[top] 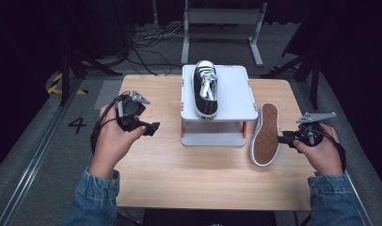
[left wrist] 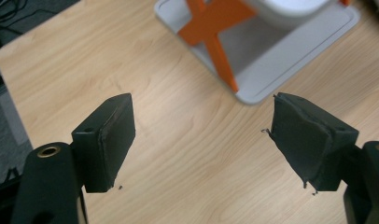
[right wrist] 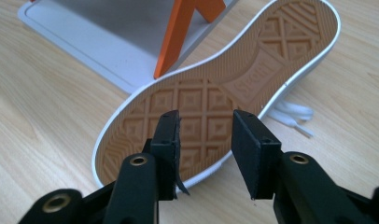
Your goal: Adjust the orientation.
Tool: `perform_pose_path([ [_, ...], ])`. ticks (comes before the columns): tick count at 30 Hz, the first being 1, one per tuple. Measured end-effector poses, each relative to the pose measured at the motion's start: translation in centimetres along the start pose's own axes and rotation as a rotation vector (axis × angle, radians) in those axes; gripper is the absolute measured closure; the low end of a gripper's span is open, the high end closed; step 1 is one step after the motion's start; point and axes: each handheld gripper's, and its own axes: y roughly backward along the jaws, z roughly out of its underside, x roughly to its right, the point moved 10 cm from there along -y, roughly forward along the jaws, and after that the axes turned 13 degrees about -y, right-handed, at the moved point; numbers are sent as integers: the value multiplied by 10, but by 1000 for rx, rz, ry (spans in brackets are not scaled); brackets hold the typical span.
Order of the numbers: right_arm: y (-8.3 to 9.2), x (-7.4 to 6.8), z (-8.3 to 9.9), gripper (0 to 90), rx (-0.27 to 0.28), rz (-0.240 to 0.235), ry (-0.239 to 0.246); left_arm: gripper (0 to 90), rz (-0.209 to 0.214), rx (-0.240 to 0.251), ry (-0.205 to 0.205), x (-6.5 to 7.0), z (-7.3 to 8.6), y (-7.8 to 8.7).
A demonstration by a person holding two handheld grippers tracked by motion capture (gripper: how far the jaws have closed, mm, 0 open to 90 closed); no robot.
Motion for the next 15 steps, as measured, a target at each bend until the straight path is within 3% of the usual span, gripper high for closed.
perform_pose_path([
  [1,-2,1,-1,671,-3,-2,-3,208,19,-3,-13,6,15,-5],
  [4,-7,6,-3,733,-5,0,-25,190,94,20,-15,17,37,-17],
  [5,-9,6,-4,758,-5,0,-25,169,125,-10,-16,20,44,-24],
  [8,-13,1,-7,854,6,-7,-18,187,106,-102,31,20,62,-43],
  [9,-13,-1,-8,897,12,-7,-11,175,104,-139,26,20,67,-47],
  [11,-14,-1,-6,900,14,5,-7,173,111,-253,-15,22,86,-58],
  [12,-14,-1,-6,900,14,5,-7,180,111,-253,-15,22,86,-58],
  [14,-14,5,0,900,7,26,-10,171,152,-338,-18,26,105,-67],
  [15,-14,11,3,900,8,35,-32,163,159,-351,-30,26,109,-70],
])
